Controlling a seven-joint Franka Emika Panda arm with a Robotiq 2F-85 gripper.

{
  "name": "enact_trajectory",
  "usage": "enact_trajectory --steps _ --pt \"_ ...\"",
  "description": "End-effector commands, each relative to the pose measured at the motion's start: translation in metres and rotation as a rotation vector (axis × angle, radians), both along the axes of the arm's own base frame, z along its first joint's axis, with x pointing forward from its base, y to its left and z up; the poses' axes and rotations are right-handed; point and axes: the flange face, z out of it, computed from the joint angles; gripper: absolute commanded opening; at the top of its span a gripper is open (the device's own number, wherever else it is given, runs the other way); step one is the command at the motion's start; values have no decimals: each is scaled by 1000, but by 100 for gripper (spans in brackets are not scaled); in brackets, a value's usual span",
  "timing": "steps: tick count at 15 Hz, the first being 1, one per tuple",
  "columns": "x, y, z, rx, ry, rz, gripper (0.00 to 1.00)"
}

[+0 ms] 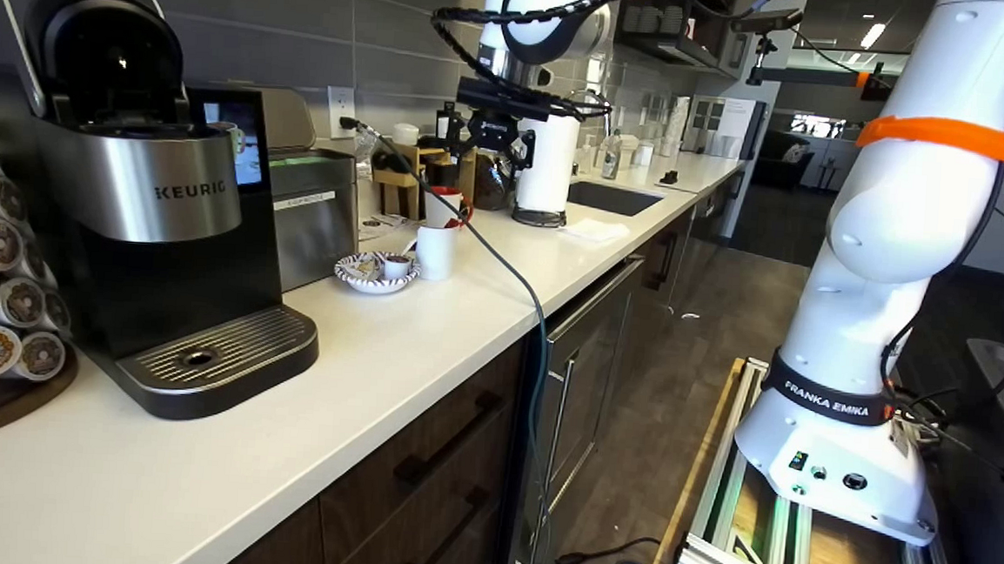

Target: Move the broken mug to the right.

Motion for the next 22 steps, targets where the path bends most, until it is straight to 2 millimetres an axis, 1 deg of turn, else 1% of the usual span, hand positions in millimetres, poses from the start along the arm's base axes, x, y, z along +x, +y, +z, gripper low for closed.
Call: enact_trajectory --steps 1,3,5,9,11,13,15,17,18,19,20,22 --pt "41 12 -23 58 28 -178 100" --pt "58 14 -37 57 23 -251 100" --pt "72 9 -49 63 25 -328 100" --pt "88 -4 -70 75 42 -458 100" --pt "89 -8 -79 85 58 -488 100" --pt "85 -9 -84 102 69 -495 100" --pt "80 -8 -85 130 69 -501 100" --pt "81 -9 -88 149 71 -517 100" --pt "81 -9 -87 164 79 -531 100" --pt "78 -9 -81 181 74 -526 100" --pt "84 -9 -84 152 73 -510 100" --pt "84 -9 -82 166 72 -518 100"
